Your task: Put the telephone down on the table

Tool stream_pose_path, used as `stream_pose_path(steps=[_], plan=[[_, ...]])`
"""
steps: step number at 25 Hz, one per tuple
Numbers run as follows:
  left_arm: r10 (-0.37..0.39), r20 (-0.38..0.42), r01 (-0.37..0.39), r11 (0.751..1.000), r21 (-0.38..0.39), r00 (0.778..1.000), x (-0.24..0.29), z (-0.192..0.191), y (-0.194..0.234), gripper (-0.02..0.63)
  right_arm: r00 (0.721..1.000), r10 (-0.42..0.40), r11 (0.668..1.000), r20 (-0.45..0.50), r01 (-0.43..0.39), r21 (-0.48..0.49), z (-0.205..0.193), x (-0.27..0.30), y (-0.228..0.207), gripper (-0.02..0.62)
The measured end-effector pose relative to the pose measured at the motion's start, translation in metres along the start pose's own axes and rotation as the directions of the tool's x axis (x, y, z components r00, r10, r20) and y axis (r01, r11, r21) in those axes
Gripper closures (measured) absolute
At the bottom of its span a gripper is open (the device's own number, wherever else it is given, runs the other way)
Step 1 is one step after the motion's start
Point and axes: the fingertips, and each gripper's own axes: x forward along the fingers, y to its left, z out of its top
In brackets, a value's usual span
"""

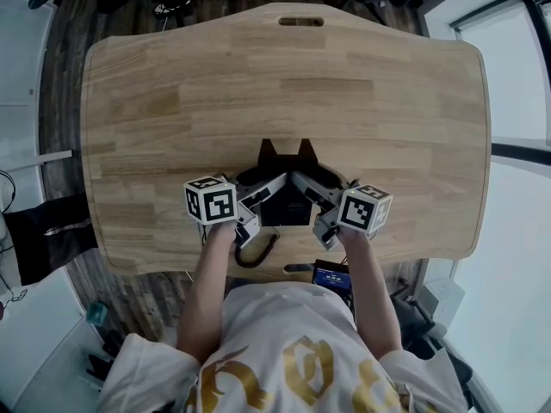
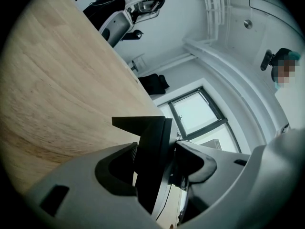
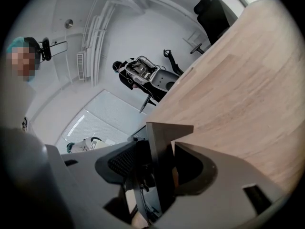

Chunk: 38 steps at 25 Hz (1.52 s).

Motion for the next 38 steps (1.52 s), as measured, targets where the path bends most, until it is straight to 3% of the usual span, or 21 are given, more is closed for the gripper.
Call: stream_pose_path(steps=[24, 29, 38], plan=[[0.022, 0.014, -0.021, 0.998, -0.064, 1.0, 0.01, 0.015, 0.015, 0.367, 1.0, -0.025, 1.0, 0.013, 0.025, -0.017, 0.013, 0.013, -0.013, 0.365], [0.061, 0.02, -0.058, 0.992, -0.111, 0.998, 0.01, 0.013, 0.024, 0.311, 0.995, -0.065, 0.997, 0.072, 0.067, -0.026, 0.016, 0.011, -0.013, 0.365], [0.141, 0.002, -0.141, 0.987, -0.079, 0.99, 0.008, 0.013, 0.026, 0.285, 0.983, -0.149, 0.982, 0.106, 0.16, -0.103, 0.016, 0.004, -0.014, 0.365]])
